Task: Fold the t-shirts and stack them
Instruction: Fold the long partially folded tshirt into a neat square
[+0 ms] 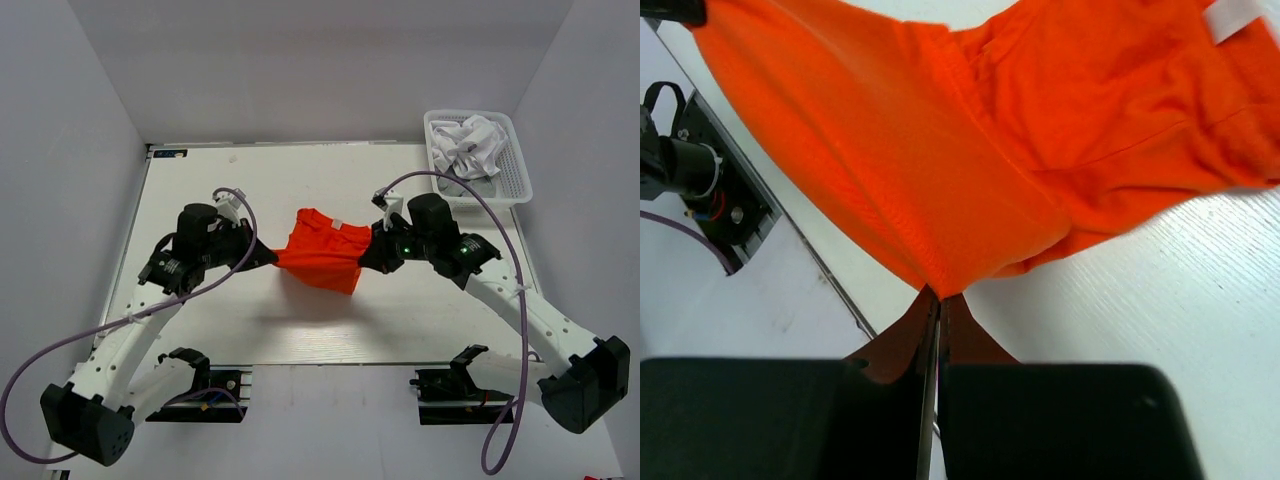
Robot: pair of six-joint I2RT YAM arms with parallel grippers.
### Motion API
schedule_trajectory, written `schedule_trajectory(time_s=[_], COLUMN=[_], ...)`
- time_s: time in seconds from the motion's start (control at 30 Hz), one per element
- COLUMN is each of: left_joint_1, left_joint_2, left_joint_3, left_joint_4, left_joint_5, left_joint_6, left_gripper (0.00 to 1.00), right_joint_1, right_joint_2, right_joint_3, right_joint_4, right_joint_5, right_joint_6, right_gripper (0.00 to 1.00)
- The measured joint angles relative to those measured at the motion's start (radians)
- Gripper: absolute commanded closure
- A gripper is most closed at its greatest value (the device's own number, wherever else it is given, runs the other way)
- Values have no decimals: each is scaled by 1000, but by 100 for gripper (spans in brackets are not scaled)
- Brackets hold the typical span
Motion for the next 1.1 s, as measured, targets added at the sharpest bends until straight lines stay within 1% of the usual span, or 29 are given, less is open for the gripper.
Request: schedule_trajectory(time_s=[0.17, 0.33, 0.47, 0.83, 1.1], left_joint_1=[-1, -2, -3, -8, -6], left_joint_2=[-16, 51, 124, 478, 787], left_joint_3=[0, 4, 29, 227, 450], left_joint_4=[14, 61, 106, 190, 187], left_joint_5=[13, -22, -66, -145, -154], left_joint_6=[-13, -28, -42, -48, -35], left_gripper=[100, 100, 100, 100, 100], right_joint_1=[0, -9, -22, -96, -154], right_joint_2=[-12, 8, 56, 238, 389], right_joint_3=[18, 18, 21, 99, 125], right_joint_4=[-34, -34, -23, 22, 87], right_joint_5=[10, 39, 68, 173, 211], right_joint_6=[-3, 6, 24, 54, 76], right_gripper=[100, 100, 100, 100, 100])
